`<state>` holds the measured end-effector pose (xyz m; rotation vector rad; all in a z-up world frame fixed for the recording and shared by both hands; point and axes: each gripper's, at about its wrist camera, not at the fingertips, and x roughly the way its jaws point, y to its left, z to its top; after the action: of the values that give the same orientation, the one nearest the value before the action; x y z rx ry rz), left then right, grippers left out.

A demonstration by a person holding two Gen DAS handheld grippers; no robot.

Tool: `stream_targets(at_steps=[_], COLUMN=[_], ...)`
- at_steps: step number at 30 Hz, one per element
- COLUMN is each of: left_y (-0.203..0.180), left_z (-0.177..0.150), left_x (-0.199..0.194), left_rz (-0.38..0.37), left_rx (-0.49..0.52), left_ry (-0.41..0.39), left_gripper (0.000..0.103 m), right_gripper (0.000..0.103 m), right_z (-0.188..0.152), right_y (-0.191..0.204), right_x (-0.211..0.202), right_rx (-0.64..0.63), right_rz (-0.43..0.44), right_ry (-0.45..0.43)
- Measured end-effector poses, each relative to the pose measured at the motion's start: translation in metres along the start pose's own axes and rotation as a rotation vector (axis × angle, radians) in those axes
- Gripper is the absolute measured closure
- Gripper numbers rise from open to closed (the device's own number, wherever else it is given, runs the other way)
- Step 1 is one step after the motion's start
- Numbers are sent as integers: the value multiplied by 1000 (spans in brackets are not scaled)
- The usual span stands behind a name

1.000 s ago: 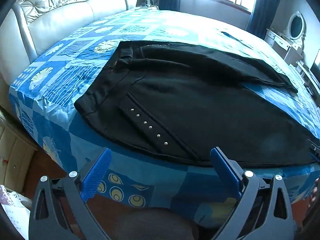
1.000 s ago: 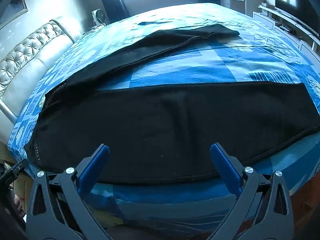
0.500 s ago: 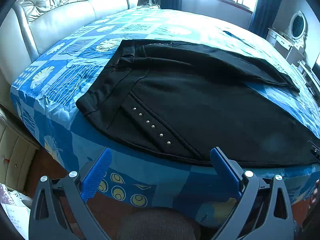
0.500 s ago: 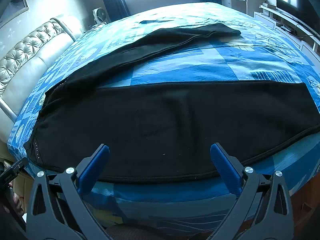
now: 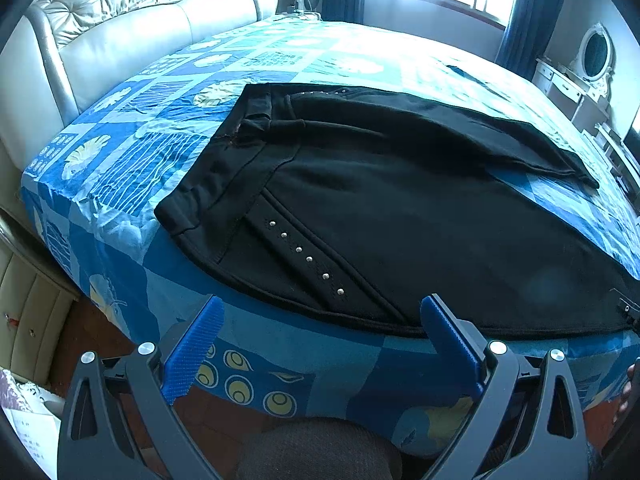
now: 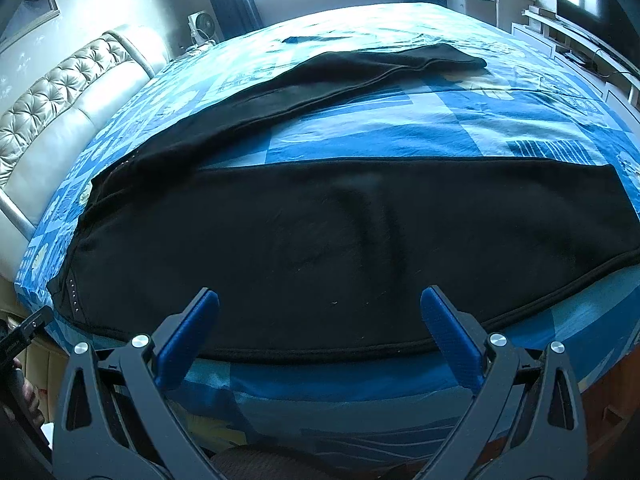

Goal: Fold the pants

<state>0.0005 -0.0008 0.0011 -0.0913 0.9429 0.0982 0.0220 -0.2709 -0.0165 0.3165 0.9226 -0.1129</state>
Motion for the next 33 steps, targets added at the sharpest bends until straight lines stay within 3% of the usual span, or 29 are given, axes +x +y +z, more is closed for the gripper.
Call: stream_targets(at_steps=[17, 33], left_y=[6, 4], left_z=[6, 4], left_x=[-9, -10], left_rz=[-25, -69], left_rx=[-5, -1], left_ry=[-49, -47], left_gripper=[4, 4], right_gripper=[2, 2], right_z=[-2, -4], right_y=[1, 4], right_x=[4, 5], right_rx=[1, 6], right_rz=[16, 22], right_ry=[15, 25])
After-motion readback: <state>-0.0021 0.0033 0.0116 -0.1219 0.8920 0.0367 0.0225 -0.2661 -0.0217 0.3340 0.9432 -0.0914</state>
